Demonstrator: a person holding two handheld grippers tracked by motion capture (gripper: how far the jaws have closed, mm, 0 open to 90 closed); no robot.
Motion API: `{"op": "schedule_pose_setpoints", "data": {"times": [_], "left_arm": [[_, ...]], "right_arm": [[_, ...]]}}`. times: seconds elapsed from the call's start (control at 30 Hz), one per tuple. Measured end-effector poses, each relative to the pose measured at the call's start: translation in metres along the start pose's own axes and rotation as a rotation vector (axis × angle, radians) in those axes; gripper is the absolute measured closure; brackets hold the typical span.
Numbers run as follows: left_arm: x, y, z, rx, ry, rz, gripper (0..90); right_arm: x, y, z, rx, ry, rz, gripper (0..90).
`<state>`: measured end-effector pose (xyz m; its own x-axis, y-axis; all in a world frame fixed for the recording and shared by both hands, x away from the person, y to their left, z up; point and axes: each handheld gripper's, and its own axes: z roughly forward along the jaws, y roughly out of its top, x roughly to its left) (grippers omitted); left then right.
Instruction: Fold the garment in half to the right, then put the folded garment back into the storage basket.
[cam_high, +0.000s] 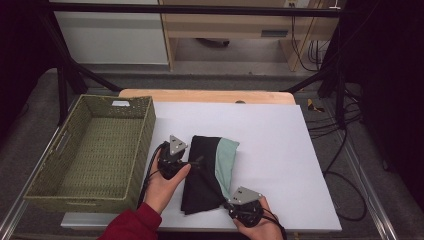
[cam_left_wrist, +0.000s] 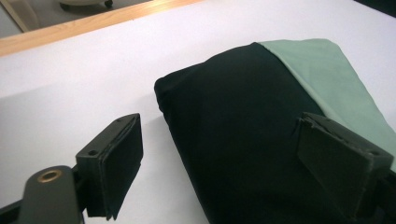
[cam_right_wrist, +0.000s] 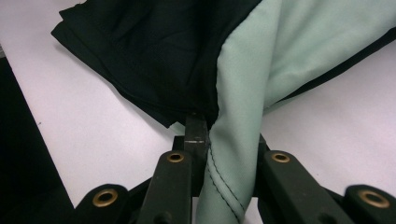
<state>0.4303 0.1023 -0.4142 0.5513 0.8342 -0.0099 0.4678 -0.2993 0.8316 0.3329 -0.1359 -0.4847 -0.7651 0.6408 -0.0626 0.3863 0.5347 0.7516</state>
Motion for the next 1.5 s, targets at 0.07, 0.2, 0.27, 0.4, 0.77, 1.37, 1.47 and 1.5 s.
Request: {"op": "schedule_pose_setpoints", "data": {"times": [0.07,0.2,0.27,0.4,0.77,1.37,1.47,1.5], "left_arm": [[0.003,0.001,0.003,0.007,-0.020,-0.036,15.3],[0.005,0.003,0.008,0.017,0.007,-0.006,15.7],[0.006,0.005,0.009,0.019,0.014,0.001,15.7],[0.006,0.009,0.013,0.030,0.027,0.022,15.6],[0.013,0.019,0.022,0.037,0.021,-0.021,16.5],[0.038,0.031,0.030,0.009,0.099,-0.005,18.0],[0.039,0.033,0.032,0.011,0.102,-0.001,18.0],[0.040,0.033,0.033,0.014,0.105,-0.005,18.0]], "right_arm": [[0.000,0.000,0.000,0.000,0.001,0.000,79.0],[0.000,0.000,0.000,-0.001,0.001,-0.002,79.0],[0.000,0.000,0.000,-0.002,0.001,-0.002,79.0],[0.000,0.000,0.000,-0.002,0.002,-0.003,79.0],[0.000,-0.001,0.000,-0.005,0.004,-0.006,78.9],[-0.001,-0.001,0.000,-0.007,0.006,-0.001,78.7],[-0.001,-0.001,0.000,-0.007,0.006,-0.001,78.7],[-0.001,-0.001,0.000,-0.006,0.006,0.000,78.7]]}}
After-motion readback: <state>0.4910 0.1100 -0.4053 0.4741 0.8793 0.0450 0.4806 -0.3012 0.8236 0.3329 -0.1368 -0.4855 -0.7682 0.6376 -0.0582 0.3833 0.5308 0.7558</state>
